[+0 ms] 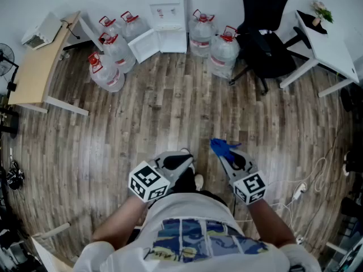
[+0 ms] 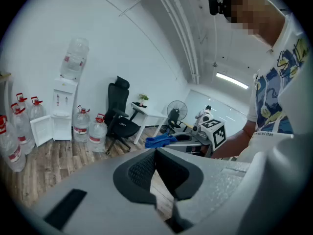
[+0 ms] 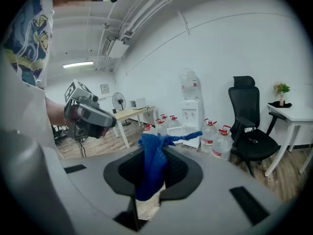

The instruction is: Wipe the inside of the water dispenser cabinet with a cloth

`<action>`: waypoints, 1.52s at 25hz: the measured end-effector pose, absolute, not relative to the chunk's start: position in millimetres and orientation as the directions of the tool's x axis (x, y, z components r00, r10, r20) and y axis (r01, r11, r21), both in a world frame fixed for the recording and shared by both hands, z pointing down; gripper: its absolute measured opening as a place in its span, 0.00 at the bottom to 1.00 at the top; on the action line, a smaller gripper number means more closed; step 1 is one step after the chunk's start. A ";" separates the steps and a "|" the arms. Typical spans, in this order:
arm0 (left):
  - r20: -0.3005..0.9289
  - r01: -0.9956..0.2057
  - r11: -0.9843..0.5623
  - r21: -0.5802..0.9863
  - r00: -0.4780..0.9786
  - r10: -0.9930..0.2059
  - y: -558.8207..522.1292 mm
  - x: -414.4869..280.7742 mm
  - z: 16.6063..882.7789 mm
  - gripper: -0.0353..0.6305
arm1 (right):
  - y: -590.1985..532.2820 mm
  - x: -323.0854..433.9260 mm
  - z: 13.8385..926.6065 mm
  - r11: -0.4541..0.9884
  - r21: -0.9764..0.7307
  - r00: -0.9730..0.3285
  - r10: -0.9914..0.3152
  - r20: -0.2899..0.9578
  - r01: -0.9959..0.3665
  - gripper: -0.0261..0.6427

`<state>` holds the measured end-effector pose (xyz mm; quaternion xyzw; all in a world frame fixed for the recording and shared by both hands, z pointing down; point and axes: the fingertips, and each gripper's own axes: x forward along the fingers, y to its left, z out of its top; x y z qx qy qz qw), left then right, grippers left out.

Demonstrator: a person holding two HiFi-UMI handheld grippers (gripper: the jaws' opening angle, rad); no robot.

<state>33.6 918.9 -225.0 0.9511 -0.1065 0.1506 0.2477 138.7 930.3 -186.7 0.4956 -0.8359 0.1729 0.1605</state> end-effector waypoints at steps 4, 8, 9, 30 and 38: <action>0.320 -0.265 -0.867 0.422 0.938 -0.131 864.7 39.3 -221.7 0.06 | 879.7 134.9 -179.8 0.475 -0.113 -0.471 -0.757 0.453 -0.873 0.14; 0.291 -0.268 -0.859 0.436 0.945 -0.147 812.0 41.1 -223.6 0.06 | 821.9 135.8 -185.1 0.487 -0.103 -0.475 -0.750 0.460 -0.868 0.14; 0.286 -0.267 -0.858 0.438 0.947 -0.148 800.3 41.9 -223.4 0.06 | 807.3 136.1 -186.5 0.491 -0.101 -0.479 -0.750 0.457 -0.865 0.14; 0.346 -0.361 -0.830 0.425 0.912 -0.219 548.5 149.9 -218.9 0.06 | 455.1 190.1 -186.9 0.720 -0.099 -0.682 -0.592 0.430 -0.687 0.14; 0.343 -0.379 -0.818 0.433 0.908 -0.239 452.0 205.7 -204.5 0.06 | 326.2 203.2 -164.0 0.789 -0.057 -0.723 -0.527 0.447 -0.611 0.14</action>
